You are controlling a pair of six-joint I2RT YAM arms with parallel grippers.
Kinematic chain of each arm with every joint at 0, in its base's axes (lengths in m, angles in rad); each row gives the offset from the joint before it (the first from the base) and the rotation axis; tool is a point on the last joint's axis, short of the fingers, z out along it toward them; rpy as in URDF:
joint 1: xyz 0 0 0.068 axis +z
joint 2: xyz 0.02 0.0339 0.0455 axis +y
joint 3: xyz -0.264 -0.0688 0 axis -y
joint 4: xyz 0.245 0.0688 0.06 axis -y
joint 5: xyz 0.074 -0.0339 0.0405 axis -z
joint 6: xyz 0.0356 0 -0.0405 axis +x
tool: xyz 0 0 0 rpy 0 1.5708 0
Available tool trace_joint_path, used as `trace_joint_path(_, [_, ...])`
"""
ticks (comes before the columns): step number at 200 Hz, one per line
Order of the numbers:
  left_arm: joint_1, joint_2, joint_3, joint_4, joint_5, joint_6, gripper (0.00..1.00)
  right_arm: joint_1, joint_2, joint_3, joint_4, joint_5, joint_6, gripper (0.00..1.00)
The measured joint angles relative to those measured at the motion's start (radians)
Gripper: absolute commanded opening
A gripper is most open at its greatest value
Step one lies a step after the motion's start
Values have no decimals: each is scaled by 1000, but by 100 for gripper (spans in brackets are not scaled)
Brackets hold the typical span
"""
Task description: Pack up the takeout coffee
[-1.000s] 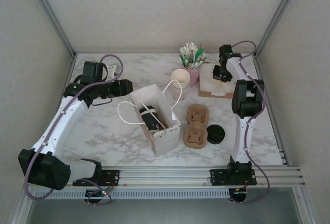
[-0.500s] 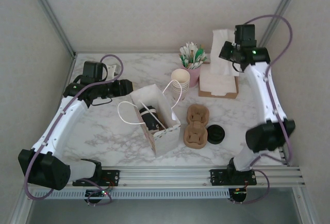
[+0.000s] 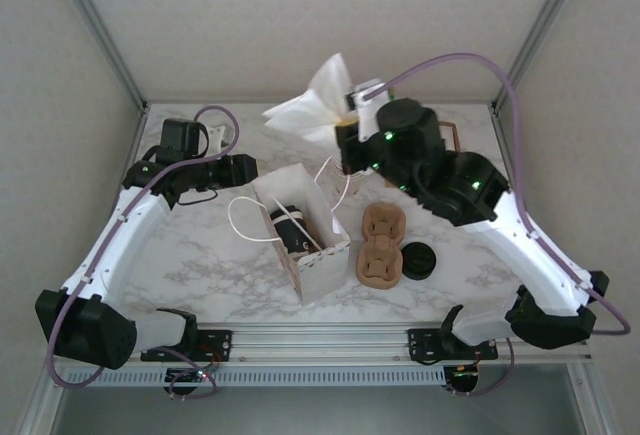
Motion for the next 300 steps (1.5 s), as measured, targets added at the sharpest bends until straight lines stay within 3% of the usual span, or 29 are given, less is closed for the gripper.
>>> trace_joint_path(48, [0,0,0,0,-8,0,58,253,165,142,-1,280,-151,0])
trace_joint_path(132, [0,0,0,0,-11,0,58,305,244,163,-132,427,-40,0])
trace_joint_path(202, [0,0,0,0,-22,0,58,328,310,159,-283,275,158,0])
trace_joint_path(300, [0,0,0,0,-29,0,58,293,310,87,-269,3,392,0])
